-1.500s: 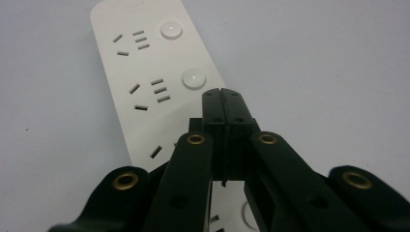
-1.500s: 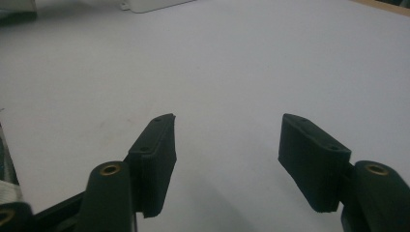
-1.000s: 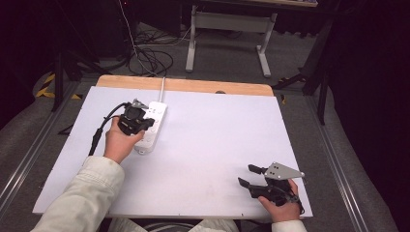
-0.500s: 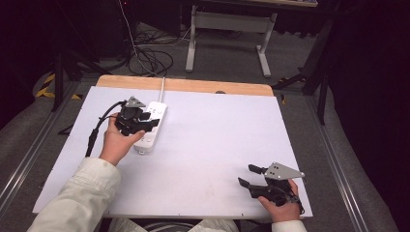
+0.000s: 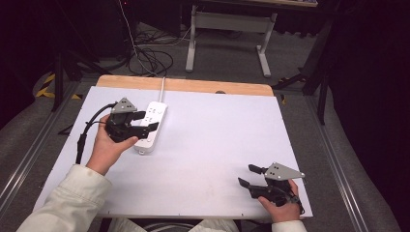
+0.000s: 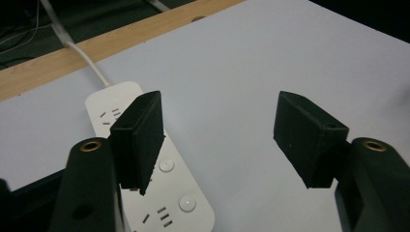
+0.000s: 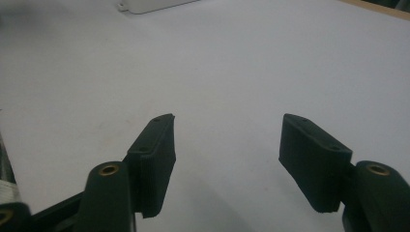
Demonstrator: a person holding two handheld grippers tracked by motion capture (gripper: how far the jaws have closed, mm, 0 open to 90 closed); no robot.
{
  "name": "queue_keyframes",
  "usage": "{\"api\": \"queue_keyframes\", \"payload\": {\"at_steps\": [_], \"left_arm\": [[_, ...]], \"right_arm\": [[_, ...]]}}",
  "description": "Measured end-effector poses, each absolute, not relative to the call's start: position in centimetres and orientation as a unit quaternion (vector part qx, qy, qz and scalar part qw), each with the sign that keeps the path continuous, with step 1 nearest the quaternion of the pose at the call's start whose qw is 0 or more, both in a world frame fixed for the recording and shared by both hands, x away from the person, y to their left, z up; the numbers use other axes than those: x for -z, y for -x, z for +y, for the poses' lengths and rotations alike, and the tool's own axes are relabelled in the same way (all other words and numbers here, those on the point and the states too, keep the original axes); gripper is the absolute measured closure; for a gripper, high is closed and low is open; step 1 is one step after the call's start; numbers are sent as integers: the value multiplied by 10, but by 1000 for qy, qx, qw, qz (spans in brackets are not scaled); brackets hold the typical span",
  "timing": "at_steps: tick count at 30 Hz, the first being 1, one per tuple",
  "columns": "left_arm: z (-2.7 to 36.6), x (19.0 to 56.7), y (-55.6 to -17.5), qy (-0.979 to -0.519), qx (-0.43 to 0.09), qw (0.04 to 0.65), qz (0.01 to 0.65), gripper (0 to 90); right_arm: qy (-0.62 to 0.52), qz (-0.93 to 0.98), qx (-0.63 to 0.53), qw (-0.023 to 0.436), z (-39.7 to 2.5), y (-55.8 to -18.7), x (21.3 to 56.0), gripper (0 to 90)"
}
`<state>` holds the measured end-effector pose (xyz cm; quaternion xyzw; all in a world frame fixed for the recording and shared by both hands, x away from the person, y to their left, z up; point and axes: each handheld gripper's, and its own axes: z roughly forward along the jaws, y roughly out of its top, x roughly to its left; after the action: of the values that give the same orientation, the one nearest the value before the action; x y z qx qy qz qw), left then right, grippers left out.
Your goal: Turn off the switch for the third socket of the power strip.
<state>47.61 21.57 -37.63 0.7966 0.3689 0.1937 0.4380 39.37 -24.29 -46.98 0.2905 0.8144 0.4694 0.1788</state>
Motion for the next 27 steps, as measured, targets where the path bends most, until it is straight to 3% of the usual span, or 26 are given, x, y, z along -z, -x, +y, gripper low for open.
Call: {"api": "queue_keyframes", "payload": {"at_steps": [17,27], "left_arm": [[235,375,-422,-800,-221,455,321,212],[258,393,-404,-782,-206,480,340,202]], "right_arm": [[-290,812,-472,182,-243,-393,469,378],[-291,813,-471,181,-242,-393,469,375]]}}
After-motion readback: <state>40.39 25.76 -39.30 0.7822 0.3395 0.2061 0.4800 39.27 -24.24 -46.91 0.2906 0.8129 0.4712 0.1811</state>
